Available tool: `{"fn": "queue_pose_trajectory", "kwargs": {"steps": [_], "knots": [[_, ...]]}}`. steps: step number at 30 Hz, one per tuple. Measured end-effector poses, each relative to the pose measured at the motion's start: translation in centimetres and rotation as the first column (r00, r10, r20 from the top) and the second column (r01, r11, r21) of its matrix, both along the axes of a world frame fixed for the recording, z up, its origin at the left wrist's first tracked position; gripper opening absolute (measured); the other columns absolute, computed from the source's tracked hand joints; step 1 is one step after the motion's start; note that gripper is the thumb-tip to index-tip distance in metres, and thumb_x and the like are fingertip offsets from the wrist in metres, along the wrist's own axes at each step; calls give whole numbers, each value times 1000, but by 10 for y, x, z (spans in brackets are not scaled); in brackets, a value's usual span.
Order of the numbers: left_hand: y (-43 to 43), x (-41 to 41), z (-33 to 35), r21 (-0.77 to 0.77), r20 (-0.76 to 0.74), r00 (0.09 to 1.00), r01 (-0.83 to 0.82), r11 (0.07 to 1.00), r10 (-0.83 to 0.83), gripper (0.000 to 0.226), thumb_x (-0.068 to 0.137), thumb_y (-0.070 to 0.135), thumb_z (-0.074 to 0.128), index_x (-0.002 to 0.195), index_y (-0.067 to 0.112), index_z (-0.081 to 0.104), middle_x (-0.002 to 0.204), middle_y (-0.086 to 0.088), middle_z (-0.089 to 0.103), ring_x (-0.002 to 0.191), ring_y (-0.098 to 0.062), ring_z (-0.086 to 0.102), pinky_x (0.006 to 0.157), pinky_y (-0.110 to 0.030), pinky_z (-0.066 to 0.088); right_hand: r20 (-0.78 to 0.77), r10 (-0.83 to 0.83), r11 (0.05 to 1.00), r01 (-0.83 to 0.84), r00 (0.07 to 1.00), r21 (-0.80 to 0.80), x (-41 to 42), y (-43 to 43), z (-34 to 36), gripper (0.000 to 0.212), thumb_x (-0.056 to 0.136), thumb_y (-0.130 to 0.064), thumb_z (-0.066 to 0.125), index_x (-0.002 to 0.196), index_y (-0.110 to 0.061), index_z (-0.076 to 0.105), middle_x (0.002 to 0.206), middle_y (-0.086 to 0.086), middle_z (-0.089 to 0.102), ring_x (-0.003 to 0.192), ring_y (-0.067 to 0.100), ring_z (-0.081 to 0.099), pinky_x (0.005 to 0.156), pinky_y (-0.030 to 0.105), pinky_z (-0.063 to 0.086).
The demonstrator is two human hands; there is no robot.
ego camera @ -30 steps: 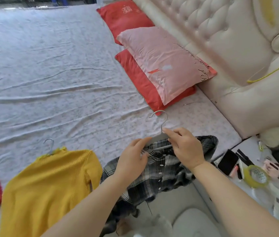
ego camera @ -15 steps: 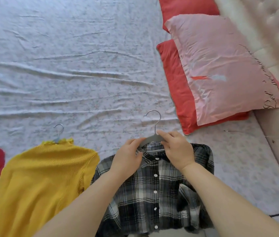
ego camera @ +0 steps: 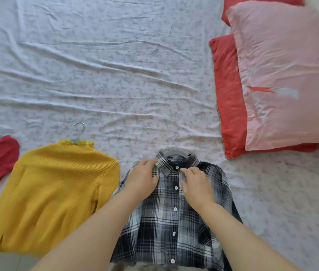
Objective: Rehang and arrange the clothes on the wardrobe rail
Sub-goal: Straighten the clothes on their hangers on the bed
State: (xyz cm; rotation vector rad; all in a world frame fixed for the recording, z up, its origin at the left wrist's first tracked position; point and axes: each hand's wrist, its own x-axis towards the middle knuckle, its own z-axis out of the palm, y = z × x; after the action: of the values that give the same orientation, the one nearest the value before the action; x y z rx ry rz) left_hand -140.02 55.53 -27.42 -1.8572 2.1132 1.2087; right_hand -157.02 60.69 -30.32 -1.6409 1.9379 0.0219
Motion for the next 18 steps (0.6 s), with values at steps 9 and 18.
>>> {"fn": "queue_pose_trajectory", "kwargs": {"steps": [9,18], "knots": [[22,42,68,-71,61,995,-71,995,76,53,93,27,49,141,19,29,144,-2,35,130,-21,36,104,-37,36,-9,90,996,-91,996,-19,20,8,66,50,95,-24,48,142,-19,32,137,0,38,126,19,34,102,31,37],[78,158,123,-176,129,940,-291,940,316,57,91,32,51,142,21,28,144,-1,35,129,-20,38,103,-36,35,17,364,930,-363,931,-48,119,17,113,53,96,-23,46,145,-22,25,143,0,32,133,19,28,106,31,32]]}}
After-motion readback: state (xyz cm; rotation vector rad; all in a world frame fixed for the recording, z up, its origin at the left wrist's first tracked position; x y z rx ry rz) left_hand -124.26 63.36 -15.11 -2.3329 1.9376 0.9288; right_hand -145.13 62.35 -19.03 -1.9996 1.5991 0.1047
